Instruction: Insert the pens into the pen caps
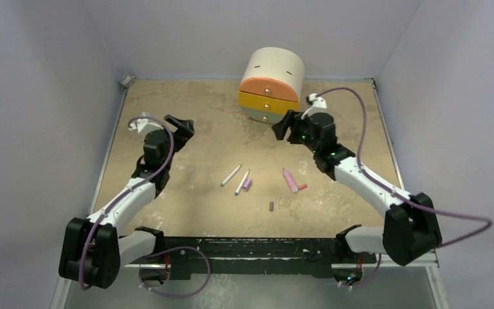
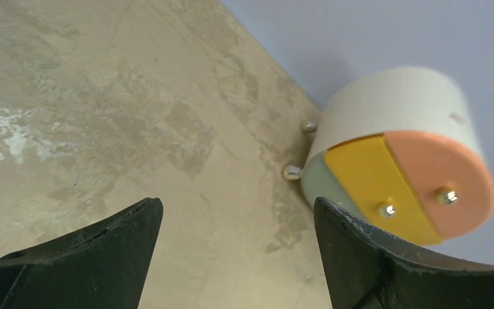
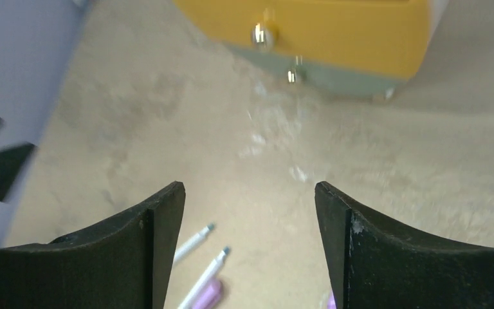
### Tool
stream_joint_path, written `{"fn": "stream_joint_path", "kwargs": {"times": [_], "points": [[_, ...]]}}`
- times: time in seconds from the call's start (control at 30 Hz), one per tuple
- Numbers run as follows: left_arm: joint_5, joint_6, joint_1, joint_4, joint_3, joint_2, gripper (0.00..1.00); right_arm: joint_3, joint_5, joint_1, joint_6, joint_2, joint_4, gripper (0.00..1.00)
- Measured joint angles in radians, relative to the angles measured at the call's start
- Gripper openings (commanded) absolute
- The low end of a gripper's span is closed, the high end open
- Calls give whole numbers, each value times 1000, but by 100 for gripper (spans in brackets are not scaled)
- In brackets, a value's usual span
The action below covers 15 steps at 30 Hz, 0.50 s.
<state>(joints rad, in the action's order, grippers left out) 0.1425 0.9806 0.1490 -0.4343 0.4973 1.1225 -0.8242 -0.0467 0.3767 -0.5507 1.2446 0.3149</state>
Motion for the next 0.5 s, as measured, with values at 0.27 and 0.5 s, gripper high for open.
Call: {"fn": "stream_joint_path", "kwargs": {"times": [0.27, 0.5], "points": [[348, -272, 296, 268, 174, 21, 70, -40, 206, 241, 21, 181, -176, 39], [356, -437, 472, 313, 138, 144, 77, -43, 238, 246, -10, 216, -203, 15]]}}
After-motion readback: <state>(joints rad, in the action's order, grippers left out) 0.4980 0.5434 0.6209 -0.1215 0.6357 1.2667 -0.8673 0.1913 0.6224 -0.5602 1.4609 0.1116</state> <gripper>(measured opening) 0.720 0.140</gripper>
